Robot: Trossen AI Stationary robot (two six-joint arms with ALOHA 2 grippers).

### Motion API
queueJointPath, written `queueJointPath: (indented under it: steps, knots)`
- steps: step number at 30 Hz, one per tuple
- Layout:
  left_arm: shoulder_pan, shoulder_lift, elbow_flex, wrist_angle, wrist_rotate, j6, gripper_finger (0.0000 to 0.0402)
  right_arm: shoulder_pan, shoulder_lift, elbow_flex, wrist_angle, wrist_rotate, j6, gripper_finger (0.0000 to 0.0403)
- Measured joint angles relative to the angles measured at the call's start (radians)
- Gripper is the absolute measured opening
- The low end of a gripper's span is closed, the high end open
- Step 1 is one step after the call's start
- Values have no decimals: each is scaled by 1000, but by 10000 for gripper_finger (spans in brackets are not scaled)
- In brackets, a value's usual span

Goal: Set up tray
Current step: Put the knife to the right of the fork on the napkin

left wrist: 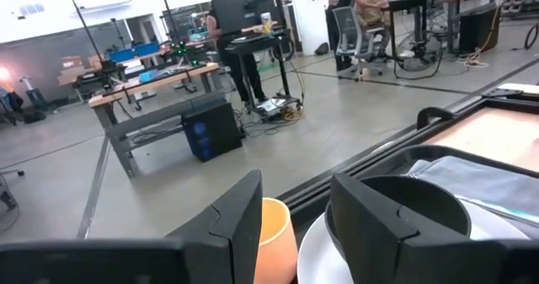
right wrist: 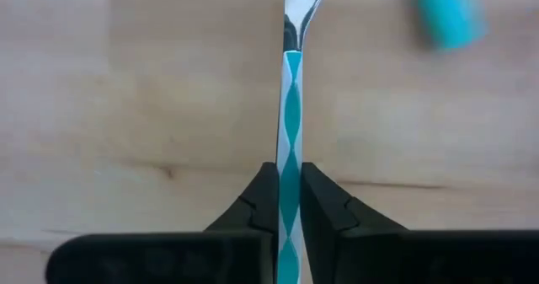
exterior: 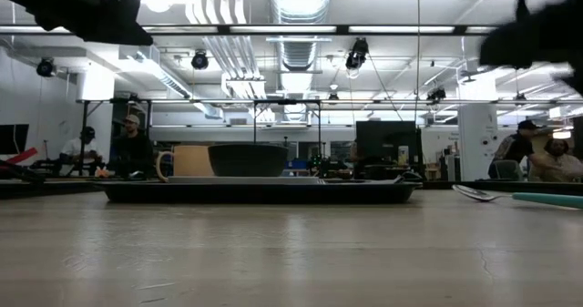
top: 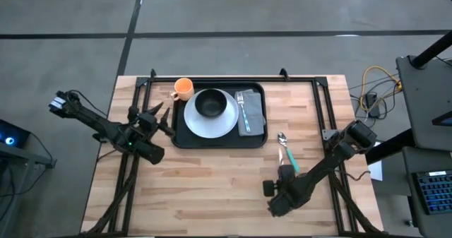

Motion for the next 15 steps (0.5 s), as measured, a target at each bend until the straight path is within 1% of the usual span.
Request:
queueJointPath:
  steps: [3, 7, 9, 11, 13, 15]
  knots:
    - [0, 9, 0, 0, -3, 2, 124, -29, -35, 85, -175, 18, -12, 14]
    - [0, 9, 10, -1, -5, 2, 124, -108, -83, 158, -307, 60, -53, 14]
    - [0, 9, 19, 0, -5, 2, 124, -178, -111, 161, -309, 75, -120, 14]
    - [0, 9, 32, 0, -6, 2, 124, -260, -131, 158, -289, 113, -214, 14]
    - [0, 9, 39, -1, -6, 2, 124, -356, -144, 157, -273, 151, -328, 13]
    - [0, 11, 47, 2, -6, 2, 124, -468, -148, 158, -218, 171, -480, 13]
